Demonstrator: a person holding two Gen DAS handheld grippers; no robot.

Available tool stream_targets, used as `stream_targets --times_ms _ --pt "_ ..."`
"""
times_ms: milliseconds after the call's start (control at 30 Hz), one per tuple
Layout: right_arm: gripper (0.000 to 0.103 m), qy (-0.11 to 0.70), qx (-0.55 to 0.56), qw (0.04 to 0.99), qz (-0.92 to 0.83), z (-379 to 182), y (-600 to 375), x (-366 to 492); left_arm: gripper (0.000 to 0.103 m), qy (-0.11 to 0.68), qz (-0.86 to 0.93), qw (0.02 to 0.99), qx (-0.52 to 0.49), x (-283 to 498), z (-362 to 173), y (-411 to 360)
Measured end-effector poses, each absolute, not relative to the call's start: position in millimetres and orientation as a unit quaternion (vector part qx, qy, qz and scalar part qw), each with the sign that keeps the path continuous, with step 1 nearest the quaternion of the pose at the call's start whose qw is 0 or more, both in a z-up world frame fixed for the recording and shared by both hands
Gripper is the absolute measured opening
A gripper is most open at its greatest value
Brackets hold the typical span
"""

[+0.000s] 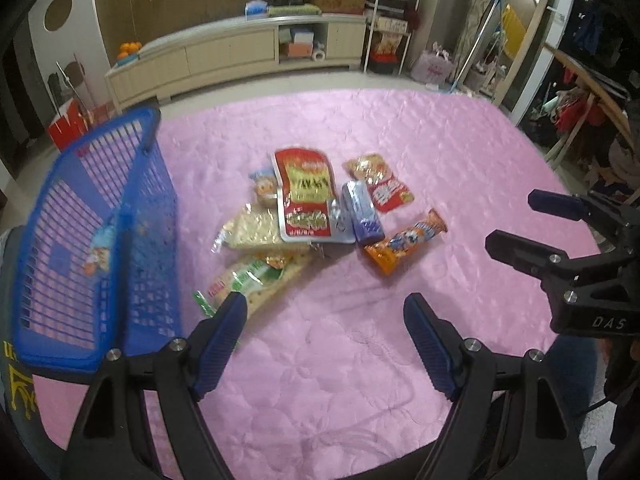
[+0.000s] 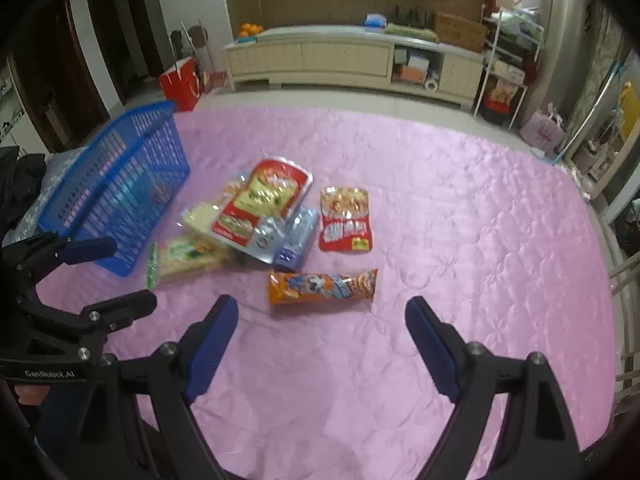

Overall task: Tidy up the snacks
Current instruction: 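Move the right gripper back over the snack pile, then grasp the orange stick snack with the right gripper, then grasp the red-and-yellow pouch with the left gripper while the right holds the orange snack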

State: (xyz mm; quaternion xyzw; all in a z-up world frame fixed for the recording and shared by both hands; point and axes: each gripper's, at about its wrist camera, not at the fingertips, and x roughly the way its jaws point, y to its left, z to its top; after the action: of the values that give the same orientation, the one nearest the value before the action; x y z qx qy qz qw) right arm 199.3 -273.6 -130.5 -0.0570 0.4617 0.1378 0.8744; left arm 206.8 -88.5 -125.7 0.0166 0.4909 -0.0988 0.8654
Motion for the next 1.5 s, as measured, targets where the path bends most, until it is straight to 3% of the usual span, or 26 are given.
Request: stream_targets --times_ms 567,700,967,1033,1067,1200,1300,1500 --pt "0.088 0.486 -0.228 0.796 0.281 -201.9 -250.1 246.4 0.079 0.531 -0.088 0.843 0.015 227.5 -189.9 -86.6" --pt "0.072 0.495 -0.257 0.772 0.304 -215.9 -243.8 261.8 0.079 0.533 -0.090 0.841 0.012 236.7 -198.0 -94.8" --pt "0.062 0.517 -0.282 0.726 0.355 -227.6 -231.4 273.3 0.079 0.533 -0.086 0.842 0.005 243.7 -198.3 -99.5" --pt "0.054 0.517 -0.278 0.726 0.358 -225.6 -232.8 273.9 0.079 0.534 -0.083 0.842 0.005 245.0 -197.0 -98.4" --pt "0.040 0.519 -0.275 0.725 0.360 -224.2 -233.8 272.0 0.079 0.533 -0.083 0.842 0.003 245.6 -195.9 -97.2" --pt "0.029 0.528 -0.252 0.732 0.349 -218.7 -238.0 262.9 0.079 0.529 -0.084 0.845 -0.003 245.8 -188.2 -92.6" --pt "0.023 0.536 -0.200 0.748 0.337 -207.4 -248.9 253.4 0.079 0.525 -0.088 0.847 -0.006 246.9 -178.7 -90.4" --pt "0.023 0.526 -0.102 0.792 0.293 -173.1 -267.7 254.6 0.079 0.518 -0.092 0.851 -0.004 264.8 -160.8 -92.2"
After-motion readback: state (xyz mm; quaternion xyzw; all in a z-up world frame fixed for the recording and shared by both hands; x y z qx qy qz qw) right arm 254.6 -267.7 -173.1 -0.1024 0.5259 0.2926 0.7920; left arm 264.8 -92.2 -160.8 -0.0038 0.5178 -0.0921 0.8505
